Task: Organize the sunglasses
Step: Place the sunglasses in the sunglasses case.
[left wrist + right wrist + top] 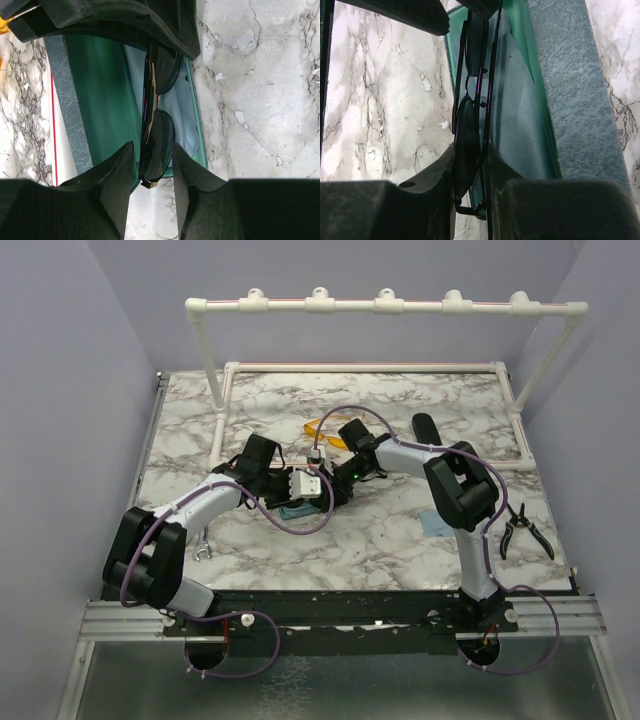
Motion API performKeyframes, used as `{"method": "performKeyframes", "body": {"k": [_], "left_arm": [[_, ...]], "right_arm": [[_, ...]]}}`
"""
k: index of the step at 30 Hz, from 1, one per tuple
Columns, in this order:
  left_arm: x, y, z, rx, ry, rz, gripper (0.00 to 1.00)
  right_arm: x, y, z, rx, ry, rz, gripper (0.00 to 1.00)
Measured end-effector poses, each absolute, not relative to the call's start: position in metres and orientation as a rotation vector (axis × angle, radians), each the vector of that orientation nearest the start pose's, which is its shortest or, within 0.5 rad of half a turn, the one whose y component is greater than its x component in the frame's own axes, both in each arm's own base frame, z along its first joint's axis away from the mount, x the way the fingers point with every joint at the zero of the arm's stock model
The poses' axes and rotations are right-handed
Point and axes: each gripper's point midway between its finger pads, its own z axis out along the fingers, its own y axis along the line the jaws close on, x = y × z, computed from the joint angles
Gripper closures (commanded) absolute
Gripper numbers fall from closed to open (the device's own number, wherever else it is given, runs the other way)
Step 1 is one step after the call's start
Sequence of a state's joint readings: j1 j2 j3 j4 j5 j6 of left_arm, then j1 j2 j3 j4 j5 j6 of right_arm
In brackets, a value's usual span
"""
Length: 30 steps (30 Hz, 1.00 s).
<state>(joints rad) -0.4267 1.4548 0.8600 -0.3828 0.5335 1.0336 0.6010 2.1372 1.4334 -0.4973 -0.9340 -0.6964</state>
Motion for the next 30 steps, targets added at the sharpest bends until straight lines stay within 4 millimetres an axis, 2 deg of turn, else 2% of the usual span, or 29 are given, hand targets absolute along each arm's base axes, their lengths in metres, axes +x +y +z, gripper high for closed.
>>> {"method": "performKeyframes", "body": {"k": [2, 10, 15, 25, 30], "left_arm": [[0.290, -0.196, 0.073, 1.750, 1.654, -0.403, 0.73], [0.291, -0.196, 0.070, 1.763, 1.647, -0.391, 0.86], [0.290, -0.196, 0.068, 1.772, 1.652, -0.394, 1.00], [0.283, -0.195, 0.068, 1.810, 1.641, -0.420, 1.00], [0.280, -0.195, 0.067, 1.818, 1.663, -0.437, 1.00]], "right_arm": [[0.284, 0.346, 0.026, -1.681, 1.829, 1.224, 0.79], [0.283, 0.346, 0.025, -1.680, 1.825, 1.222, 0.78], [0.283, 0.346, 0.026, -1.671, 1.824, 1.218, 0.73], [0.285, 0.345, 0.029, -1.639, 1.836, 1.188, 0.60], [0.282, 0.340, 0.038, -1.608, 1.839, 1.154, 0.52]]}}
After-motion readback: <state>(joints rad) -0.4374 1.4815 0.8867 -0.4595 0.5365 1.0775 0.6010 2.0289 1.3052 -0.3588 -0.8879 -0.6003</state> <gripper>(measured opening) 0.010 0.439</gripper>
